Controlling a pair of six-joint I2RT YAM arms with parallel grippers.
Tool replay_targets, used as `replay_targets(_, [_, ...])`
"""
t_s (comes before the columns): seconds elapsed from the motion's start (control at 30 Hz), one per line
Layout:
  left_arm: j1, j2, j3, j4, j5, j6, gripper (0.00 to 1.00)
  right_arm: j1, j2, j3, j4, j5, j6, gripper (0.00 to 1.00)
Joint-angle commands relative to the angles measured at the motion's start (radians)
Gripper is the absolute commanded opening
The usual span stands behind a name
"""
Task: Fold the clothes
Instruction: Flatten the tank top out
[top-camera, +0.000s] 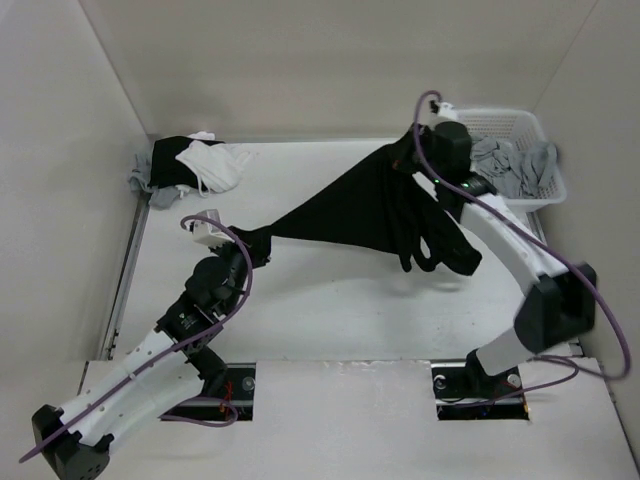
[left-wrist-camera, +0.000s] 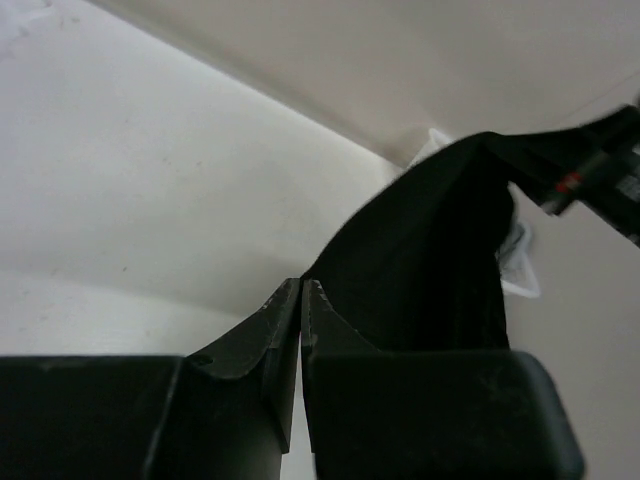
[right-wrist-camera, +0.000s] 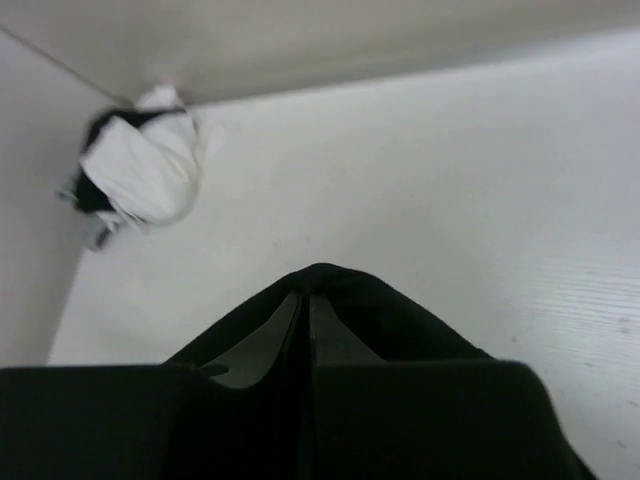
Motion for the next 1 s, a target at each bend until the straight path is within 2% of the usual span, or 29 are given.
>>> replay_targets(0.0, [0.031,-0.056,-0.083,-0.071,-0.034,-0.055,0.03,0.046,0.263,0.175,0.005,-0.093,0.01,0.07])
replay_targets(0.07, [0.04,-0.071,-0.104,-0.099,-0.032,-0.07,0.03,0.063,0.322,0.248,-0.011,-0.097,0.018,0.16])
replay_targets(0.1, [0.049,-0.083,-0.115,-0.127,-0.028,-0.086,0.03,0.079,0.322,0.266,-0.005,-0.086,0.024,0.33])
replay_targets(0.13, [0.054,-0.088,-0.12,-0.136,-0.026,-0.09,0.03,0.082,0.319,0.266,-0.003,-0.083,0.024,0.36])
replay_targets(0.17, [0.065,-0.092,-0.126,-0.154,-0.028,-0.095,0.03,0.094,0.286,0.244,0.003,-0.063,0.031,0.46])
replay_targets(0.23, [0.088,-0.093,-0.127,-0.162,-0.028,-0.095,0.03,0.125,0.193,0.124,0.012,-0.023,0.044,0.51])
replay_targets(0.27, [0.092,-0.091,-0.127,-0.161,-0.026,-0.093,0.03,0.14,0.157,0.064,0.026,-0.005,0.045,0.51])
replay_targets(0.3, [0.112,-0.077,-0.126,-0.153,-0.023,-0.089,0.03,0.164,0.104,-0.033,0.05,0.027,0.051,0.45])
replay_targets(0.37, [0.137,-0.05,-0.121,-0.133,-0.006,-0.086,0.03,0.194,0.036,-0.177,0.084,0.069,0.064,0.29])
replay_targets(0.4, [0.149,-0.034,-0.12,-0.118,0.009,-0.083,0.03,0.204,-0.001,-0.261,0.103,0.095,0.074,0.15])
replay_targets(0.43, [0.161,-0.019,-0.118,-0.098,0.026,-0.081,0.03,0.211,-0.033,-0.34,0.115,0.11,0.087,0.05])
replay_targets(0.47, [0.169,-0.008,-0.121,-0.083,0.04,-0.08,0.03,0.212,-0.05,-0.385,0.117,0.121,0.087,0.04])
replay_targets(0.5, [0.184,0.007,-0.124,-0.06,0.062,-0.077,0.03,0.212,-0.084,-0.474,0.126,0.143,0.096,0.04])
replay_targets(0.57, [0.212,0.024,-0.124,-0.043,0.086,-0.072,0.03,0.206,-0.109,-0.562,0.172,0.134,0.099,0.17])
replay_targets(0.63, [0.259,0.027,-0.117,-0.026,0.112,-0.064,0.03,0.185,-0.104,-0.64,0.265,0.073,0.102,0.38])
replay_targets(0.73, [0.315,0.015,-0.105,-0.018,0.138,-0.067,0.04,0.16,-0.048,-0.651,0.307,0.028,0.107,0.44])
replay_targets(0.83, [0.402,0.001,-0.086,-0.021,0.178,-0.078,0.04,0.14,0.006,-0.66,0.342,0.028,0.113,0.44])
replay_targets(0.97, [0.506,0.061,-0.063,-0.024,0.288,-0.129,0.04,0.143,0.049,-0.651,0.383,0.002,0.107,0.48])
